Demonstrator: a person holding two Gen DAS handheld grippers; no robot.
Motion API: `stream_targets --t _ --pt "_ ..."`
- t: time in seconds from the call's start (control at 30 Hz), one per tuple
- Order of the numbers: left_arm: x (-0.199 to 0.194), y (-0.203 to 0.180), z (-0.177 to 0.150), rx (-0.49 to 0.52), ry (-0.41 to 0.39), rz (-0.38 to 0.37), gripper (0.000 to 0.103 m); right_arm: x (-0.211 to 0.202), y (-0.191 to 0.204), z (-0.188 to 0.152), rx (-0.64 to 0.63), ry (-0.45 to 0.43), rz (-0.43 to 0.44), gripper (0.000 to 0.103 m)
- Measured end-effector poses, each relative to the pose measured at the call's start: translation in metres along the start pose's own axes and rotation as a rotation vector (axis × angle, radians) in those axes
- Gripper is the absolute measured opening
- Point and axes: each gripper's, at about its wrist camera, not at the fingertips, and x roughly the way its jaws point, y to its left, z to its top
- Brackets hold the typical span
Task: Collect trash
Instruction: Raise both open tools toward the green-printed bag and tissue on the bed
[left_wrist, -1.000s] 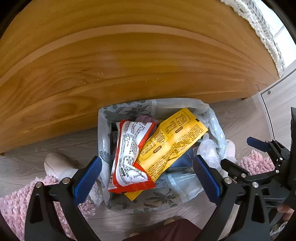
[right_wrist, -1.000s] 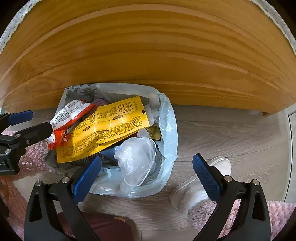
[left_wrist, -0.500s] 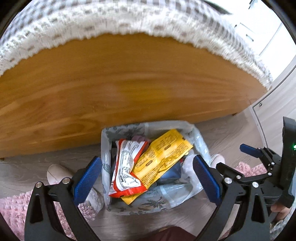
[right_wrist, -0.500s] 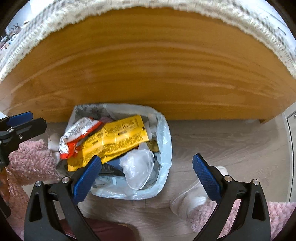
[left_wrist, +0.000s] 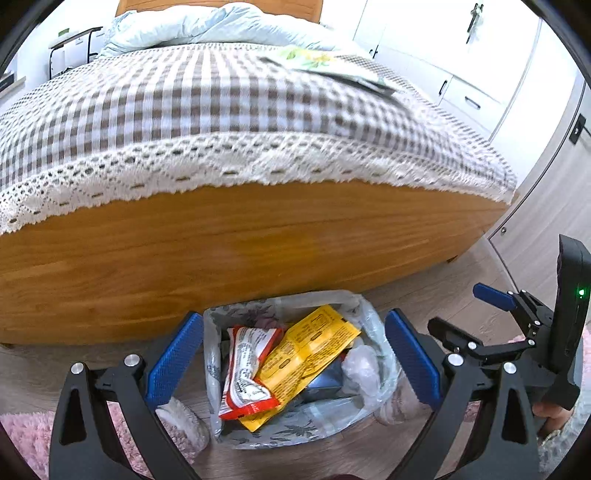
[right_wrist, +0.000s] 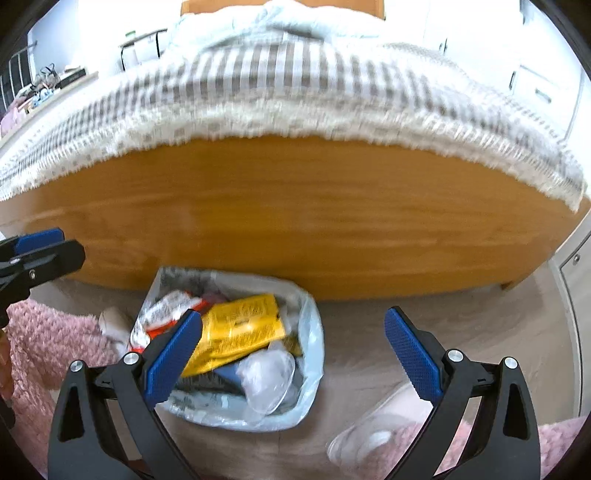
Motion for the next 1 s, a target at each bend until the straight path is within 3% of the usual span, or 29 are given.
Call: stream_targets --t 0.43,0.63,1.0 --pt "-0.035 -0.015 0.031 0.06 -0.116 -0.02 0.096 -0.042 -0.022 0.034 0.014 -0.179 -0.039 0.095" --pt "-0.041 -0.021 0.047 0.064 -0.147 -0.062 0.096 -0.048 -0.028 0.055 0.004 -0.233 -0.066 0.095" --pt "-0.04 -0.028 0.085 0.08 -0.214 -0.072 0.096 -0.057 -0.043 0.09 0.014 -0.338 -0.07 0.095"
